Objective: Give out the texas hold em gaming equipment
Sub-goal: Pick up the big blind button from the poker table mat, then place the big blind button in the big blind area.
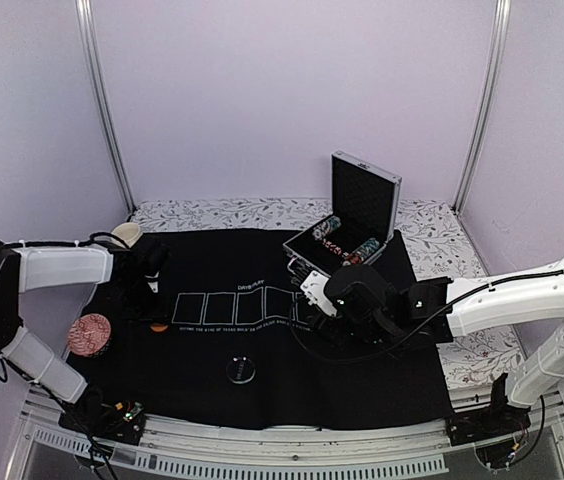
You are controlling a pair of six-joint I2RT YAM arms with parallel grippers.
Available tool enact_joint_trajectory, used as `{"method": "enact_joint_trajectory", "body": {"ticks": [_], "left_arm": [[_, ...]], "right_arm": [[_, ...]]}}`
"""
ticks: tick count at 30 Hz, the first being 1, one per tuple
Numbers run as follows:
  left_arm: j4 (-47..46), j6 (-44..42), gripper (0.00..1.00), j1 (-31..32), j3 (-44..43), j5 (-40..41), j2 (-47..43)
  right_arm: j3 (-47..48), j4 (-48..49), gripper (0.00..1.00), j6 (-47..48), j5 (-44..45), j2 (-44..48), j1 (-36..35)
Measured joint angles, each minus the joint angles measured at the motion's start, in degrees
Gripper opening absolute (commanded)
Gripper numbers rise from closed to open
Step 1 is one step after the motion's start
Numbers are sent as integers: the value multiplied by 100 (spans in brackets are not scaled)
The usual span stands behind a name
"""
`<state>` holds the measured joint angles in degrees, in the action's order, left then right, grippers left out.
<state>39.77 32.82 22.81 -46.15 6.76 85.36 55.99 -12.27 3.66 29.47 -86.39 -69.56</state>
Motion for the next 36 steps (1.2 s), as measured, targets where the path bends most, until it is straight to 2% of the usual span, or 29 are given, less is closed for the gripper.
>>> {"method": "enact_joint_trajectory", "body": {"ticks": [5,9,15,20,23,26,29,32,36], "left_arm": [[76,-131,35,74,-374,87,-7],[144,-337,35,332,-1185,232,398],[-85,-798,35,706,-2863,264,1768],[-315,-1143,35,820,-4452,203,3303],[-367,-1285,35,833,-5066,140,3956],[-367,-1412,35,833,-5523,144,4433],[-348,-1506,40,833,-5858,164,4758],[-306,-1576,50,833,-6072,186,4999],[-256,-1679,65,833,-6177,240,5031]], "right_arm": [[0,0,64,-22,-7,2,74],[0,-2,65,-116,-109,52,306],[0,-24,65,-422,-227,348,835],[0,-184,67,-778,-251,444,1154],[-2,-413,68,-1056,-297,507,1440],[-17,-625,69,-1316,-575,658,2050],[-31,-734,70,-1491,-1115,791,3047],[-35,-750,70,-1585,-1832,730,4146],[-17,-761,68,-1611,-2702,190,5582]]}}
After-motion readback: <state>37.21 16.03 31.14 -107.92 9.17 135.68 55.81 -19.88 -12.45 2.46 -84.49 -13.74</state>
